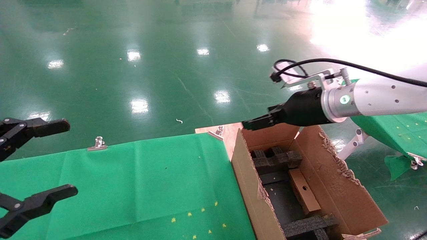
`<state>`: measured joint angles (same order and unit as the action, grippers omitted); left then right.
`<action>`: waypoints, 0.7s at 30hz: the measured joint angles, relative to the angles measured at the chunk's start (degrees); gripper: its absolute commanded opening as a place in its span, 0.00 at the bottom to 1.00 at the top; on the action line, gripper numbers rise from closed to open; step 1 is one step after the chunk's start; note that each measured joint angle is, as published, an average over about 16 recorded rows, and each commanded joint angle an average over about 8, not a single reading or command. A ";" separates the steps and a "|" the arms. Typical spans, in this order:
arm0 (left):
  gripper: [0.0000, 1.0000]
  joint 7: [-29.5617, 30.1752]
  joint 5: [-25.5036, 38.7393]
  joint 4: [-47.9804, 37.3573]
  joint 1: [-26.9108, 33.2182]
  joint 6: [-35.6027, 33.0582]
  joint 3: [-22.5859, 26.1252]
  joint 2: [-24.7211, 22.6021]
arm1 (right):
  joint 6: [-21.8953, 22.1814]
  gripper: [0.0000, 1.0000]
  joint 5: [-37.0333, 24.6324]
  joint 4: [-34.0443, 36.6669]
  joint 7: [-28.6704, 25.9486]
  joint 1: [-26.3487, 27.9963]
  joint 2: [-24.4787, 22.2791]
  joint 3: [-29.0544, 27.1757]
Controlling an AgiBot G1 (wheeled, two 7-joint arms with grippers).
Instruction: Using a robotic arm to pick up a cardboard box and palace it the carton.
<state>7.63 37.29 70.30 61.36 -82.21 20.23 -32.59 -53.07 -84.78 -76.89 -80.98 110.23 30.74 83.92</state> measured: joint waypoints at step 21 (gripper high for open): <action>1.00 0.00 0.00 0.00 0.00 0.00 0.00 0.00 | -14.93 1.00 19.64 1.52 32.13 -22.26 1.96 -31.07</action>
<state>7.62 37.29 70.30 61.36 -82.21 20.23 -32.59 -67.99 -65.14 -75.38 -48.85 87.96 32.70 52.86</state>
